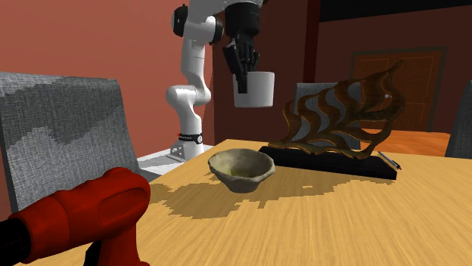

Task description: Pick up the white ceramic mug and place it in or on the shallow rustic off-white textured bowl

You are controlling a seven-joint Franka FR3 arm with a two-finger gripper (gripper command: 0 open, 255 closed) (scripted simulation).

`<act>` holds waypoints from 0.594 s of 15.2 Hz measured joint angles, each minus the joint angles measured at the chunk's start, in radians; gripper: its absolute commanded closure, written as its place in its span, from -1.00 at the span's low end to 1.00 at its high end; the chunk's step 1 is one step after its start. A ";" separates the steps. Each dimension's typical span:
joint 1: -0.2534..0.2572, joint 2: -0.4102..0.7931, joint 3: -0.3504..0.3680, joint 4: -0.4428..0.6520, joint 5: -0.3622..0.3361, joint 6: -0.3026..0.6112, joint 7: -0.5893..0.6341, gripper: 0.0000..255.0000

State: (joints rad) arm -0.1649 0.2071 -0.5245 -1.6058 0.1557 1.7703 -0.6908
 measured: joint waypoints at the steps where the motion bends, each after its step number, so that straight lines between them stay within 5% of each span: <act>1: -0.023 0.048 -0.004 0.059 0.024 -0.018 -0.024 1.00; 6: -0.169 0.283 -0.005 0.386 0.131 -0.142 -0.120 1.00; 9: -0.189 0.319 -0.001 0.410 0.146 -0.134 -0.134 1.00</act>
State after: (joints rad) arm -0.3535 0.5257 -0.5252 -1.1956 0.3017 1.6366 -0.8248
